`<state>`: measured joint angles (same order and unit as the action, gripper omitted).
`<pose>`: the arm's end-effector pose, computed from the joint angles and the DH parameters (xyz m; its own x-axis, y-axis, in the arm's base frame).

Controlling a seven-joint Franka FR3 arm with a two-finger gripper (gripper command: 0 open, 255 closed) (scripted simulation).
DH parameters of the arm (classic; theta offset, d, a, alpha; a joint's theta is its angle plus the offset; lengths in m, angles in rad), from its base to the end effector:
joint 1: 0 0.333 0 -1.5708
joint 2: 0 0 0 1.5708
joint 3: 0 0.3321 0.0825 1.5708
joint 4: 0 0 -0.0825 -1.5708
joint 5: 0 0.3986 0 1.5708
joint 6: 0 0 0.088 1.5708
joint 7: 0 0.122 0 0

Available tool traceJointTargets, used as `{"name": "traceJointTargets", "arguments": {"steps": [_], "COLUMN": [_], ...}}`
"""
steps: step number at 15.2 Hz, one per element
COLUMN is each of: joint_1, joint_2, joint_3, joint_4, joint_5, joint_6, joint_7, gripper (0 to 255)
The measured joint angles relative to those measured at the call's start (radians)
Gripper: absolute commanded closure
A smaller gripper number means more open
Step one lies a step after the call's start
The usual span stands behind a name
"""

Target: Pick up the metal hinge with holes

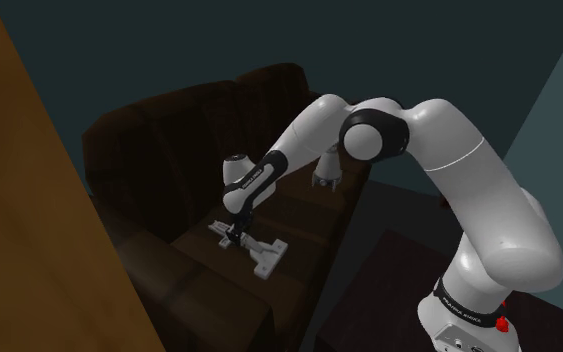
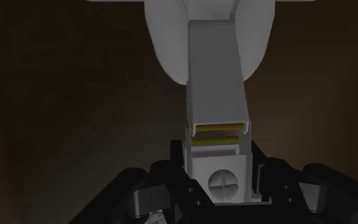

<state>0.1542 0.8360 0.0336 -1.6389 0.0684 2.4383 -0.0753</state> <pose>0.6846 0.1288 0.1074 0.9794 0.1992 -0.0335 0.1965 -0.9780 -0.0699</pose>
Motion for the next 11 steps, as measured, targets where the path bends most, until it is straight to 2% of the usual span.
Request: {"name": "traceJointTargets", "arguments": {"steps": [11], "joint_1": [0.0], "joint_2": [-0.11], "joint_3": [0.0], "joint_4": [-0.033], "joint_5": [-0.001], "joint_6": [-0.076], "joint_7": [0.006], "gripper": [255]}}
